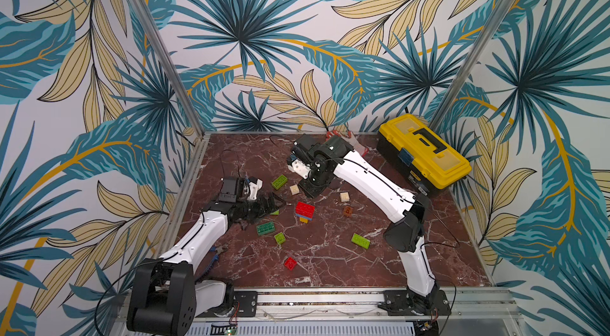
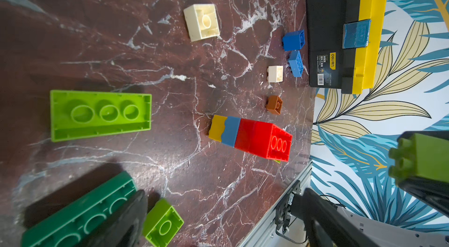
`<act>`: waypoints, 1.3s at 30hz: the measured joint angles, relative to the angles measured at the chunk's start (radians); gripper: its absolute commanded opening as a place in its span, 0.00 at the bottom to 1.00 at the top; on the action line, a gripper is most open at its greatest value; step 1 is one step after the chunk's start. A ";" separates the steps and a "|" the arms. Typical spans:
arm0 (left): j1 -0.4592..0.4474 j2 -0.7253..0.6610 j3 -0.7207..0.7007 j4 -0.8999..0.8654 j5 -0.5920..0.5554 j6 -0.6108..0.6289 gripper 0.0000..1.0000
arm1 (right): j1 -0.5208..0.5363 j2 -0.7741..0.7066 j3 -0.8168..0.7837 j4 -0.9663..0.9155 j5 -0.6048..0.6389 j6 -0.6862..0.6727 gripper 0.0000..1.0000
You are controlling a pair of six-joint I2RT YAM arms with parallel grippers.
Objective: Assemble a carrot with lego
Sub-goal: Assemble the lego brick with the lego brick.
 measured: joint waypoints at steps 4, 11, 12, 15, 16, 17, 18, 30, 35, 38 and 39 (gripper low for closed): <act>0.000 0.000 -0.005 -0.003 -0.002 0.004 0.99 | 0.025 0.029 -0.006 0.000 0.010 -0.033 0.32; 0.000 0.005 -0.005 -0.003 -0.003 0.013 1.00 | 0.040 0.090 -0.029 0.002 0.031 -0.086 0.34; 0.000 0.008 -0.005 -0.003 -0.003 0.014 0.99 | 0.041 0.097 -0.029 0.003 0.031 -0.093 0.34; 0.001 0.019 -0.005 -0.003 -0.003 0.016 0.99 | 0.042 0.111 -0.029 0.003 0.031 -0.113 0.34; 0.002 0.023 -0.005 -0.002 -0.003 0.016 0.99 | 0.042 0.115 -0.029 0.003 0.031 -0.119 0.34; 0.002 0.026 -0.005 -0.002 -0.003 0.016 0.99 | 0.042 0.118 -0.029 0.003 0.031 -0.124 0.34; 0.002 0.029 -0.005 -0.002 -0.003 0.016 0.99 | 0.043 0.121 -0.029 0.004 0.031 -0.130 0.34; 0.004 0.053 -0.005 0.003 -0.003 0.016 0.99 | 0.043 0.132 -0.029 0.013 0.026 -0.179 0.34; 0.005 0.059 -0.005 0.004 -0.003 0.016 0.99 | 0.043 0.148 -0.029 0.023 0.019 -0.200 0.35; 0.006 0.065 -0.005 0.005 -0.003 0.016 0.99 | 0.043 0.157 -0.029 0.032 0.012 -0.212 0.35; 0.006 0.067 -0.005 0.005 -0.003 0.017 0.99 | 0.043 0.159 -0.029 0.034 0.009 -0.214 0.35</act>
